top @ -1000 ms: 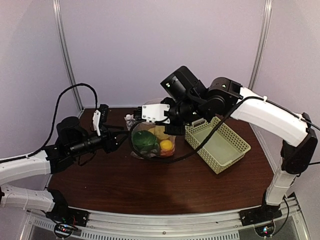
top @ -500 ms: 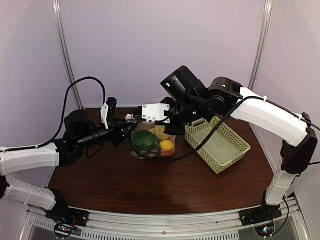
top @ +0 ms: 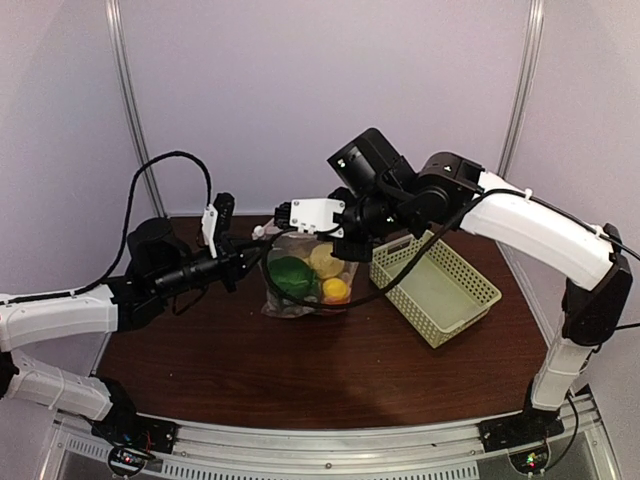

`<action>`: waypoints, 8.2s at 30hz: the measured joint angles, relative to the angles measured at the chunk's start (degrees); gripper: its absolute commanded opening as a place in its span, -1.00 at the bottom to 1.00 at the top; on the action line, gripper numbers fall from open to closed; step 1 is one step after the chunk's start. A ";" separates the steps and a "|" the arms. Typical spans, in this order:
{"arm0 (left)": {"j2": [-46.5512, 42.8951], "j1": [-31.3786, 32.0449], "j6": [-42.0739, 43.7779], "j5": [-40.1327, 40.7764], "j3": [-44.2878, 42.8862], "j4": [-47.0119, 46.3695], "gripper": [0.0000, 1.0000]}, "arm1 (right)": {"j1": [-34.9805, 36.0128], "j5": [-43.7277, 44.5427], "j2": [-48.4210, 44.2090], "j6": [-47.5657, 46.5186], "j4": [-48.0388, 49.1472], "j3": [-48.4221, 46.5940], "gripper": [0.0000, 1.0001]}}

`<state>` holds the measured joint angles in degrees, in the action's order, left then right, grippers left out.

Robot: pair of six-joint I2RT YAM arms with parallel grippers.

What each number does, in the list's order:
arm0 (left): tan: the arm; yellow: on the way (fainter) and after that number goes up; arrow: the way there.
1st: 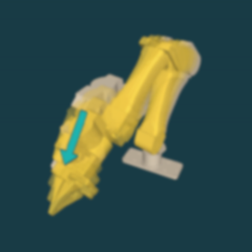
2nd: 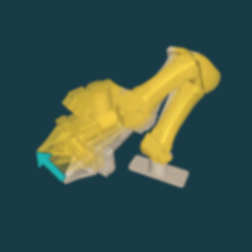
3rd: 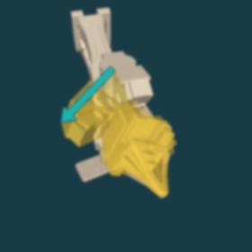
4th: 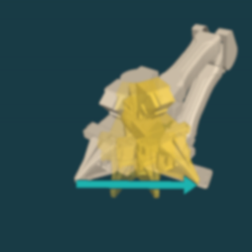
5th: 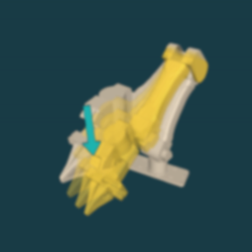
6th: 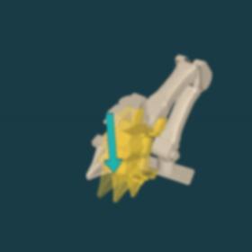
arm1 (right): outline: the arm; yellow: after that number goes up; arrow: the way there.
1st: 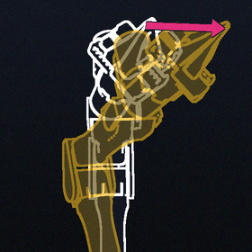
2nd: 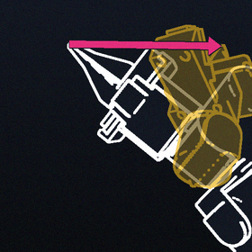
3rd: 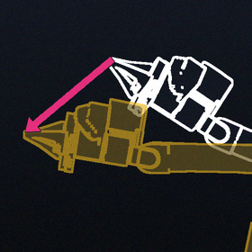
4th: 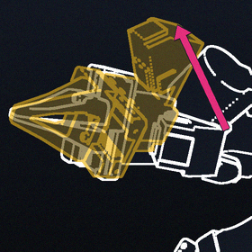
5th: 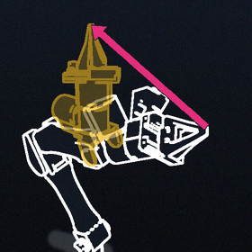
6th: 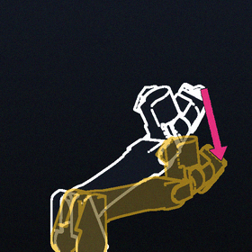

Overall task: Place the food in the zip-top bag and seal the zipper
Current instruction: Pass from the right arm to the left, then hold the zipper from the zipper food storage bag, then hold the zipper food storage bag at the center of the board, then zip the zipper on the zipper food storage bag, then place the zipper food storage bag at the center of the board, then reset both arms

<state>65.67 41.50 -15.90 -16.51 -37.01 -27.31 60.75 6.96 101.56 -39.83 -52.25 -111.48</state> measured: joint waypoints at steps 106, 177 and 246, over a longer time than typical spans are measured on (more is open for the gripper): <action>-7.32 3.32 14.32 -4.96 -12.17 31.43 -1.00 | -2.14 -34.07 12.13 4.85 -2.73 -18.53 -1.00; -7.08 1.29 14.08 -1.55 -8.55 25.42 -1.00 | -21.53 -30.71 -9.94 4.63 -3.26 16.26 -1.00; 9.03 -10.12 10.32 20.96 -29.92 41.99 0.52 | -43.91 -16.63 -33.68 21.77 22.16 36.79 0.99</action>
<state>74.70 31.38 -5.58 4.45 -66.94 14.68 16.84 -9.67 67.88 -18.06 -30.09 -74.70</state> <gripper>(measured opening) 0.667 0.995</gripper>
